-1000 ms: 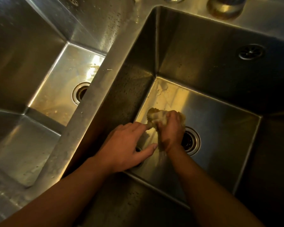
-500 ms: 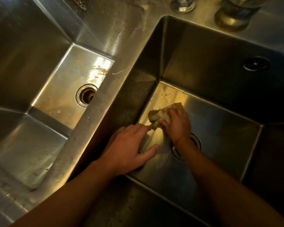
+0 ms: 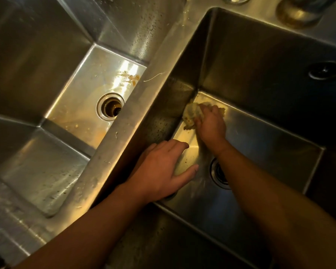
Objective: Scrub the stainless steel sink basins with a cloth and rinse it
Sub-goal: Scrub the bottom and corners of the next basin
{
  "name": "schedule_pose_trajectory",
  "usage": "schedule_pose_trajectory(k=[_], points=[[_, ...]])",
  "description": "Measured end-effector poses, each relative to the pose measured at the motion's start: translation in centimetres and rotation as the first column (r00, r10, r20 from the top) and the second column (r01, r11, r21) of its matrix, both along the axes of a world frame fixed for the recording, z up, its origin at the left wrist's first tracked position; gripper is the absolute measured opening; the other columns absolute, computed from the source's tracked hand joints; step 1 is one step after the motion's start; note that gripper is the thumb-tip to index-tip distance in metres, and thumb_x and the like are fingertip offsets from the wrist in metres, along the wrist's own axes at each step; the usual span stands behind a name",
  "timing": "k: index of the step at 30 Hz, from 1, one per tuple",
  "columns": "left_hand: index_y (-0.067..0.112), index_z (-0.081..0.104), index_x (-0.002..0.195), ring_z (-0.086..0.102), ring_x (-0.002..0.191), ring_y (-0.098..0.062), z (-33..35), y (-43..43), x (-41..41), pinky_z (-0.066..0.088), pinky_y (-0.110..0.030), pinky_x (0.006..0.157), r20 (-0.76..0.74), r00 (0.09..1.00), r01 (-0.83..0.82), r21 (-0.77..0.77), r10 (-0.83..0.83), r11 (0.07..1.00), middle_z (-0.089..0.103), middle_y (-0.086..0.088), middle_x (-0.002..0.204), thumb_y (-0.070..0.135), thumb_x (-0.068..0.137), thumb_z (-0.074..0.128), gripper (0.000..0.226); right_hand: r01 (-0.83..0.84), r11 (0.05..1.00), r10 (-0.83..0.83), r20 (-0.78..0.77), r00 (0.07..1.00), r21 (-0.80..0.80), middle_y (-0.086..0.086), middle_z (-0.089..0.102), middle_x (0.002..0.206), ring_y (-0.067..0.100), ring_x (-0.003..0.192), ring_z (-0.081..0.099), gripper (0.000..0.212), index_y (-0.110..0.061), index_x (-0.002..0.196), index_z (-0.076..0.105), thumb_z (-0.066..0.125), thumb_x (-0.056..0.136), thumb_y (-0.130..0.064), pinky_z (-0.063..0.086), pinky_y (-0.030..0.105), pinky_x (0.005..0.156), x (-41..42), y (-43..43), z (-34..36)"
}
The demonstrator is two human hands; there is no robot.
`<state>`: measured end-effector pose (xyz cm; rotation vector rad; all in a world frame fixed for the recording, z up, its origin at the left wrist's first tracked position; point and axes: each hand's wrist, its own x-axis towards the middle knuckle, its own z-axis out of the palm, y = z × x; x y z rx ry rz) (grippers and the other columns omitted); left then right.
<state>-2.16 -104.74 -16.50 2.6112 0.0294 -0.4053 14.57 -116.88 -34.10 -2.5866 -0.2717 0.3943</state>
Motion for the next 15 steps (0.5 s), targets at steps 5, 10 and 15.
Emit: schedule_pose_trajectory(k=[5,10,15], points=[[0.030,0.052,0.130,0.053,0.109,-0.005,0.3,0.1,-0.2,0.038,-0.026,0.090,-0.013,0.999,0.043,-0.028,-0.044,0.999,0.059,0.012,0.122,0.062,0.093,0.046,0.049,-0.222,0.968,0.230,-0.059,0.971,0.115,0.005,0.046,0.132,0.027,0.118,0.049,0.048,-0.028,0.138,0.050,0.058,0.092,-0.037,0.047,0.038,0.093,-5.4,-1.1,0.0],[0.024,0.057,0.126,0.055,0.101,-0.006,0.3,0.1,-0.1,0.044,-0.027,0.087,0.012,1.000,-0.007,-0.120,0.008,0.993,0.061,0.008,0.114,0.049,0.096,0.047,0.040,-0.335,0.932,0.353,-0.143,0.925,0.135,0.007,0.049,0.127,0.028,0.114,0.052,0.050,-0.033,0.138,0.048,0.056,0.090,-0.044,0.050,0.041,0.089,-10.8,-3.0,-0.2],[0.018,0.056,0.133,0.057,0.113,-0.011,0.2,0.1,-0.1,0.044,-0.027,0.094,0.013,1.000,-0.019,-0.106,0.020,0.994,0.062,0.002,0.125,0.048,0.096,0.049,0.048,-0.324,0.944,0.330,-0.128,0.935,0.069,0.005,0.043,0.133,0.027,0.122,0.047,0.058,-0.035,0.142,0.045,0.063,0.088,-0.037,0.048,0.039,0.095,-14.3,-6.7,-0.4]])
